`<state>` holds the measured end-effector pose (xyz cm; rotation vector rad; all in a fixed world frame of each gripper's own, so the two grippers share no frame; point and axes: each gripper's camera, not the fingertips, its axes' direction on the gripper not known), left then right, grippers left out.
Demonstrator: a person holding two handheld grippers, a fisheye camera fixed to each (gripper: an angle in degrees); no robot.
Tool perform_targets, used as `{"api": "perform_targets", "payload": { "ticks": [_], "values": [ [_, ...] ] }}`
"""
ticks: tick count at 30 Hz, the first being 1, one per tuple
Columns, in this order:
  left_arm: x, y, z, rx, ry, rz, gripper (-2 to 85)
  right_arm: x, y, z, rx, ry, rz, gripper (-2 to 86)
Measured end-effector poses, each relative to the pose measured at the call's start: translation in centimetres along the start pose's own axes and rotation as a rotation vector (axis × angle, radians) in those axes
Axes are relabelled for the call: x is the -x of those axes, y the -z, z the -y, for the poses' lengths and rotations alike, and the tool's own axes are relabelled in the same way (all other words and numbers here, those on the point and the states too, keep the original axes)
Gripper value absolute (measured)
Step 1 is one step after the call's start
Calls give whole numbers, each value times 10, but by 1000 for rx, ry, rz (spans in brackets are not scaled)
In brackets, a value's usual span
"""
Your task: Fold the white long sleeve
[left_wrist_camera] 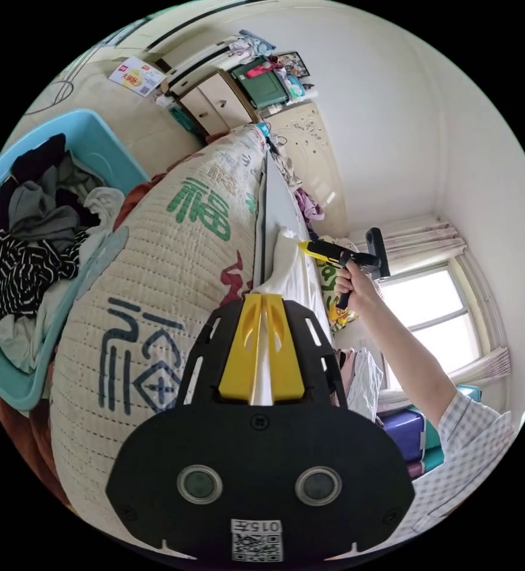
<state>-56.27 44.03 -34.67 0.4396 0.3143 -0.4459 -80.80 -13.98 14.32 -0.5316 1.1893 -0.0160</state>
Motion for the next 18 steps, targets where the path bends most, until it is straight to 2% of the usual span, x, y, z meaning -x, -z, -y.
{"api": "perform_targets", "payload": {
  "ticks": [5,8,14,18],
  "values": [
    [-1,4,2,14,36,-7,-2,1,-7,-31,-31,-30,2,5],
    [-7,6,5,26,38,-15,1,-10,9,-98,-75,14,44,10],
    [-36,14,3,47,2,-12,10,-29,10,-329,1,72,29,42],
    [-78,14,-10,138,-134,28,29,-50,-46,-503,101,-103,62,89]
  ]
}}
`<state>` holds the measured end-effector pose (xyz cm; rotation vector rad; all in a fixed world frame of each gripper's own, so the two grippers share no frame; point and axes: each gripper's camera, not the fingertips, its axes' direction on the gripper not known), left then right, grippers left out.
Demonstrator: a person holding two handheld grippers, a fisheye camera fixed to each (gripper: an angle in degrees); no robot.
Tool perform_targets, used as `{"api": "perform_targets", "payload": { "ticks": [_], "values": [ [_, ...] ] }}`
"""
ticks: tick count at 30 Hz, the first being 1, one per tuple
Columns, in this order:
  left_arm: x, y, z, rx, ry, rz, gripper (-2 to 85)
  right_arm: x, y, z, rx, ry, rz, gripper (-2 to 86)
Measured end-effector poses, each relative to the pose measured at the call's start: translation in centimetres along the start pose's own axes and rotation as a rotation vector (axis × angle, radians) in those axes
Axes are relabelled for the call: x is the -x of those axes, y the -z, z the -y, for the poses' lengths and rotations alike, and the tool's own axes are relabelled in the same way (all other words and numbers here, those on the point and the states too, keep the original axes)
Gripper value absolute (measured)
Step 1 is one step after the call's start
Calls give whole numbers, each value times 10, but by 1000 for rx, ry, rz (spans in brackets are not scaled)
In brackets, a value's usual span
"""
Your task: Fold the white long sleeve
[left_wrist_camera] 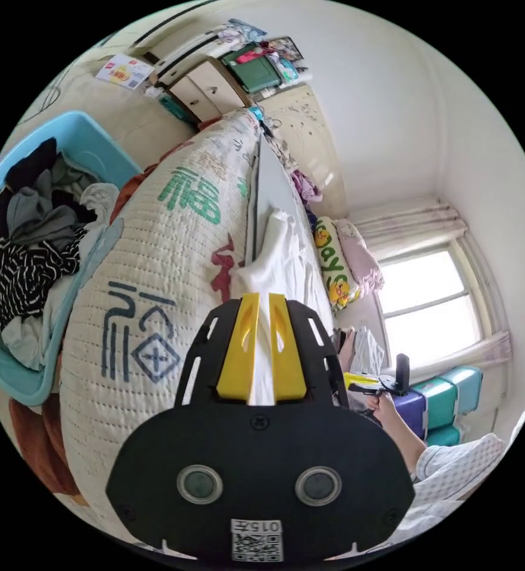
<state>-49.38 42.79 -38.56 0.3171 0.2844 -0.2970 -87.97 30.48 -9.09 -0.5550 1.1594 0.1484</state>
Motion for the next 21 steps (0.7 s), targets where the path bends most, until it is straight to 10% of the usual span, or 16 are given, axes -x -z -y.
{"api": "perform_targets", "payload": {
  "ticks": [21],
  "values": [
    [-202,-77,-169,310,-259,185,60,-87,-213,-214,-287,-66,447,12]
  ]
}}
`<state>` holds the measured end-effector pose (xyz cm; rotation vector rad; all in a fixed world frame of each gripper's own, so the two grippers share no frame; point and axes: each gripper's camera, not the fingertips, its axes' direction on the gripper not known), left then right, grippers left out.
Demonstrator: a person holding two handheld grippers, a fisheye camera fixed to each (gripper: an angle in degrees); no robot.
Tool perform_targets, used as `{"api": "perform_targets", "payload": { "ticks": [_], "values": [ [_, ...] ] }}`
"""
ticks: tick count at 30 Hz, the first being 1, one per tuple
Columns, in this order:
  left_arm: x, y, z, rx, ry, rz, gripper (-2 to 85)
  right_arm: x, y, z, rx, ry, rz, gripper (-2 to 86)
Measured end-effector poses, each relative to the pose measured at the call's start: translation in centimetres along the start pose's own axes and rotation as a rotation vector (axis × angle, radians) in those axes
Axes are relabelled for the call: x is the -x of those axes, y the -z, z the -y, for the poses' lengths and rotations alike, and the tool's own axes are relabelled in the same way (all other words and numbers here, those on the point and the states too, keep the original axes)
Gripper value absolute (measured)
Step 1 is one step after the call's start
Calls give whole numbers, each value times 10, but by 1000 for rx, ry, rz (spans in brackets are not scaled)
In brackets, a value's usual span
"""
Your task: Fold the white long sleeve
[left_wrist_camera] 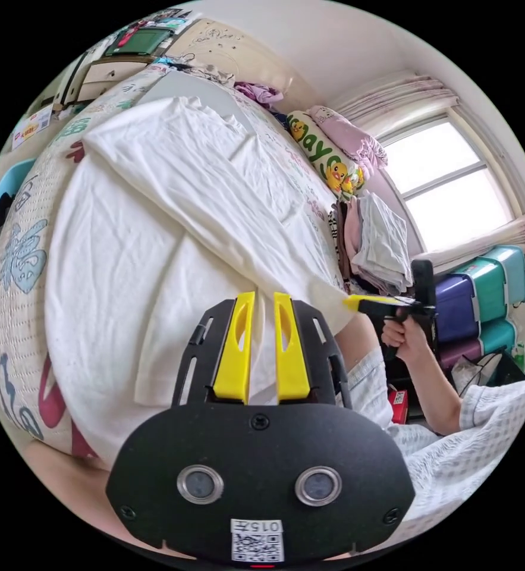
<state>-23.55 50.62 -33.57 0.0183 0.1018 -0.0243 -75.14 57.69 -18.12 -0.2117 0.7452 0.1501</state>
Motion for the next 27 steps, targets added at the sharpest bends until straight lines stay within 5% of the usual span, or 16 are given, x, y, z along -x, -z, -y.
{"api": "perform_targets", "payload": {
  "ticks": [6,11,16,27],
  "values": [
    [-16,-11,0,42,16,26,54,-10,39,-11,-200,70,205,5],
    [-19,-2,-2,38,34,18,45,-36,18,-18,-146,83,101,5],
    [-17,11,-5,28,42,-1,47,-147,-57,-37,62,-151,-258,12],
    [-57,-8,0,71,4,-153,83,-212,-73,-121,65,-121,-157,34]
  ]
}}
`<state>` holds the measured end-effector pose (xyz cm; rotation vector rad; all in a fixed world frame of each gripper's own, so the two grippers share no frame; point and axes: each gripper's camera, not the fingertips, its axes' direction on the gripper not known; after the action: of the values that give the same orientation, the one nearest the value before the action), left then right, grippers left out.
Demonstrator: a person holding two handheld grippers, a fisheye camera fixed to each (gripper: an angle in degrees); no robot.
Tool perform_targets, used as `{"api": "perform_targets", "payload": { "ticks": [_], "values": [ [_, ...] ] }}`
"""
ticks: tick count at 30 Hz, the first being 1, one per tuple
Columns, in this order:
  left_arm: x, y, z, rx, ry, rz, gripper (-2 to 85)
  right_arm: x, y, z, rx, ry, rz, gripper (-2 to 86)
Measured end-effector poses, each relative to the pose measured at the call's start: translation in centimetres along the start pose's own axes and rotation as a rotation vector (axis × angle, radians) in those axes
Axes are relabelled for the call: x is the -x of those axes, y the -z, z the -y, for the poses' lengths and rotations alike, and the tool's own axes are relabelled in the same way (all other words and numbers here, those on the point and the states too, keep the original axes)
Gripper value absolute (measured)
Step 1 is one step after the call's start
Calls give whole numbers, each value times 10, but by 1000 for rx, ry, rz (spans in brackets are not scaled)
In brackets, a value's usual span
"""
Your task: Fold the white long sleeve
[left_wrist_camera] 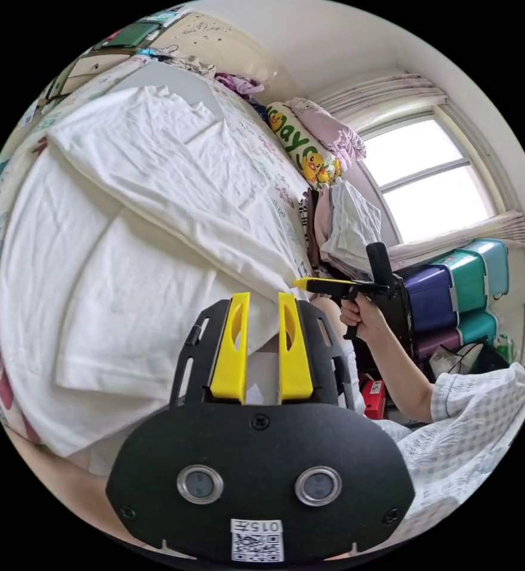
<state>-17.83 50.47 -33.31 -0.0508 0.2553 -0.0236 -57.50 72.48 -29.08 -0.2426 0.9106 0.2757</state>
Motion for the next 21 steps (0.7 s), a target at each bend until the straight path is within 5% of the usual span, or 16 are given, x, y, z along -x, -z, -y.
{"api": "perform_targets", "payload": {
  "ticks": [15,21],
  "values": [
    [-19,-22,-9,-163,34,-33,26,-67,55,-41,-80,-13,61,8],
    [4,-26,-22,-96,134,-32,4,-81,62,-53,0,-10,-11,7]
  ]
}}
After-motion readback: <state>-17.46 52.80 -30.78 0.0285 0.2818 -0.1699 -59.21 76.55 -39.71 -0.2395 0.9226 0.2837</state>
